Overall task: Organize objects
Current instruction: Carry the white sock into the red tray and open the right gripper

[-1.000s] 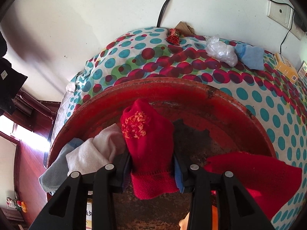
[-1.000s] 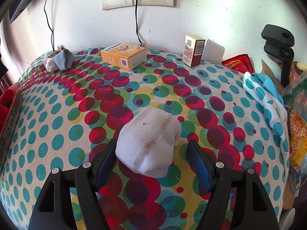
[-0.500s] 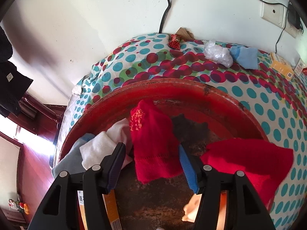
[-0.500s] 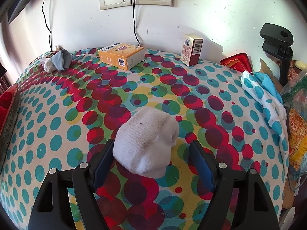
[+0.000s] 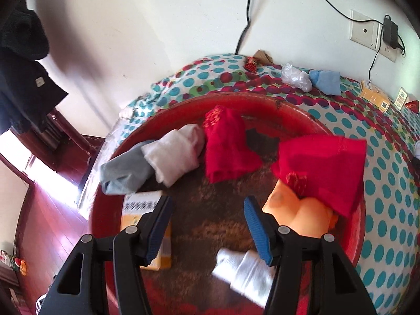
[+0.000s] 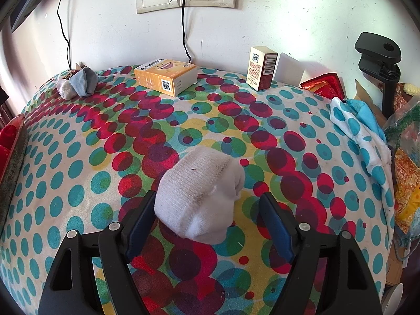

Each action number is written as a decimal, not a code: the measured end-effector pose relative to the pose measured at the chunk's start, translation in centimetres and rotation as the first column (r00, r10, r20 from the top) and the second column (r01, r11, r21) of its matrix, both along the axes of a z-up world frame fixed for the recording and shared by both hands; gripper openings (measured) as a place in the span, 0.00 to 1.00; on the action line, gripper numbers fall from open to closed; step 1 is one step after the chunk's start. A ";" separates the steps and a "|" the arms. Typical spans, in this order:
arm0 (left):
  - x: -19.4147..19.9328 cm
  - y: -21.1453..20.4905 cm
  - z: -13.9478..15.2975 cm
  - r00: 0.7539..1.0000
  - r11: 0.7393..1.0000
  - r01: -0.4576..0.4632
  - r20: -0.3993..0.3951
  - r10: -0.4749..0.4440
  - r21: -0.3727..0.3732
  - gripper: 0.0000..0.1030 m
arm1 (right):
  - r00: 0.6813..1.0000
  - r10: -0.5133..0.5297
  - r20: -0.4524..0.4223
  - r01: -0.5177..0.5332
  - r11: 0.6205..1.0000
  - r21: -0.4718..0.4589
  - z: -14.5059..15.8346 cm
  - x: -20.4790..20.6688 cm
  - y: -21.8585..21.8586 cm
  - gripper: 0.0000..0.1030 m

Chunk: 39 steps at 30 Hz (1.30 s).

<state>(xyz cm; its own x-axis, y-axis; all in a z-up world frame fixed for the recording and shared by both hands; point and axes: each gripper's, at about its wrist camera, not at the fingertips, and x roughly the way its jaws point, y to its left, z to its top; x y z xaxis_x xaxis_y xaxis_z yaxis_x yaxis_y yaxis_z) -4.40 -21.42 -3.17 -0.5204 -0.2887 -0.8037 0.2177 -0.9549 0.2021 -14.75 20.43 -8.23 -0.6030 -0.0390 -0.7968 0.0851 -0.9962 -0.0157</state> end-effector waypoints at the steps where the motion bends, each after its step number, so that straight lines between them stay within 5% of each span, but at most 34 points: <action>1: 0.9 0.0 0.1 1.000 1.000 -0.005 -0.009 0.005 -0.012 0.57 | 1.000 -0.001 0.000 0.001 1.000 0.000 0.0 0.0 -0.1 0.73; 6: 4.7 -0.3 -0.2 0.998 0.999 -0.028 -0.059 0.026 -0.042 0.57 | 1.000 -0.001 -0.002 0.001 1.000 0.005 -0.1 0.0 0.0 0.72; 11: 6.8 -1.1 -1.2 0.996 0.999 -0.041 -0.081 0.041 -0.006 0.57 | 1.000 0.005 -0.022 -0.004 1.000 0.022 0.2 0.5 -0.2 0.51; 19: 7.8 -2.7 -1.7 0.990 0.997 -0.064 -0.120 0.068 0.036 0.57 | 0.999 -0.014 -0.036 0.017 0.997 0.080 0.3 0.8 -1.7 0.46; 25: 8.1 -4.3 -1.8 0.984 0.991 -0.121 -0.125 0.127 0.050 0.57 | 0.997 -0.069 -0.017 0.069 0.997 0.021 0.9 1.7 -2.6 0.43; 29: 8.3 -5.4 -1.8 0.977 0.983 -0.151 -0.132 0.165 0.108 0.57 | 0.999 -0.032 -0.029 0.032 0.999 -0.006 2.0 3.1 -4.5 0.43; 39: 8.7 -6.2 -1.4 0.964 0.974 -0.194 -0.164 0.211 0.117 0.57 | 0.994 0.074 -0.078 -0.080 0.993 -0.090 4.8 6.2 -10.5 0.43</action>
<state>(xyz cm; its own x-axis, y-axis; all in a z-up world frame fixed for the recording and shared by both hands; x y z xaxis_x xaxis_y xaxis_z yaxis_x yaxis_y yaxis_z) 4.25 -27.60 -4.60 -0.5938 -0.3262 -0.7355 0.4320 -0.9004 0.0505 -8.55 9.96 -3.40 -0.6526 -0.1590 -0.7409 0.1636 -0.9842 0.0671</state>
